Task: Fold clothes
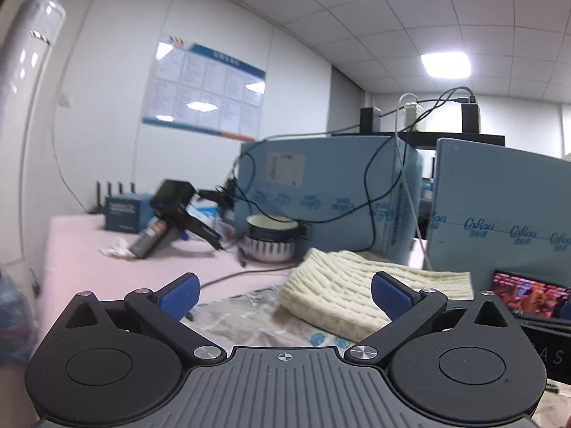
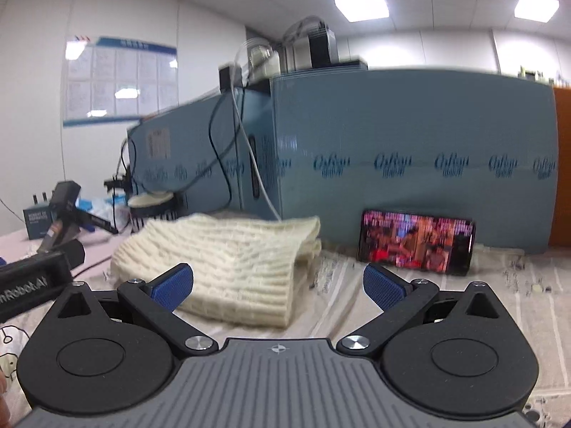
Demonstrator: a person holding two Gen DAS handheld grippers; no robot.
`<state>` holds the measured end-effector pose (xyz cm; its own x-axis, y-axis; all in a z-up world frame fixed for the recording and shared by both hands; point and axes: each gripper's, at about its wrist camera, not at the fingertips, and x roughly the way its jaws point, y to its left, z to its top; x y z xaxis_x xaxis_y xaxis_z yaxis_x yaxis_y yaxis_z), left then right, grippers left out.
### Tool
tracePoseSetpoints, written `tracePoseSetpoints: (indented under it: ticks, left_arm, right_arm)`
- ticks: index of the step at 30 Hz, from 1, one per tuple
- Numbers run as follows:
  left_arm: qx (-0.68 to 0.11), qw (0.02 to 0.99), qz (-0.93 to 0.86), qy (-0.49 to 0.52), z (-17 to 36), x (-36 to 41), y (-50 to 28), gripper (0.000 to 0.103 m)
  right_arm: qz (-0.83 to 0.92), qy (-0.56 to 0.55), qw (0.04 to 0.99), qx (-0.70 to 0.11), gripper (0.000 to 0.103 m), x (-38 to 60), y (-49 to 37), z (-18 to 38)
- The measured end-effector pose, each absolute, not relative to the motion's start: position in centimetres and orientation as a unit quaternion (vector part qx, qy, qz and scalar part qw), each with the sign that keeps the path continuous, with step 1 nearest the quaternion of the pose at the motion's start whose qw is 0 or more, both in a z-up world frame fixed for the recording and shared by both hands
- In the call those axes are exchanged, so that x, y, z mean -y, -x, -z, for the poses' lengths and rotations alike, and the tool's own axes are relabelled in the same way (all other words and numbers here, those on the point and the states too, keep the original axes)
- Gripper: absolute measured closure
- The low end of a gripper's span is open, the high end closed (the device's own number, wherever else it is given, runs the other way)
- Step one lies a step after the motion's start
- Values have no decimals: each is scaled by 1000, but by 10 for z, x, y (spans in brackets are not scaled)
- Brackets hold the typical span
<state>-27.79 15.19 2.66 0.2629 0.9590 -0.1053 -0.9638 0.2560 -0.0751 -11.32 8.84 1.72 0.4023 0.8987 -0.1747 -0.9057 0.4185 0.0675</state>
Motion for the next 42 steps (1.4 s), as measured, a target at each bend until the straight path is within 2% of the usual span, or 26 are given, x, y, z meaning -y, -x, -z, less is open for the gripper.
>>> tracePoseSetpoints:
  ticks: [9,29,35,42]
  left_arm:
    - [-10,764,-645,9,-27,-140,269,0]
    - [40,766,-642,-16,-31,-131,271,0]
    - [35,770,-638,-4,-33,-138,263,0]
    - [25,775,-632,3,-27,-139,261,0]
  right_arm:
    - [-545,-10,838,-24,0,-74,118,-16]
    - [-537,-9,843,-24,0,-74,120,-14]
    - [-532,-28,846,8,0,-71,111,-15]
    - [-525,-30,851,-3,0,-72,107,-14]
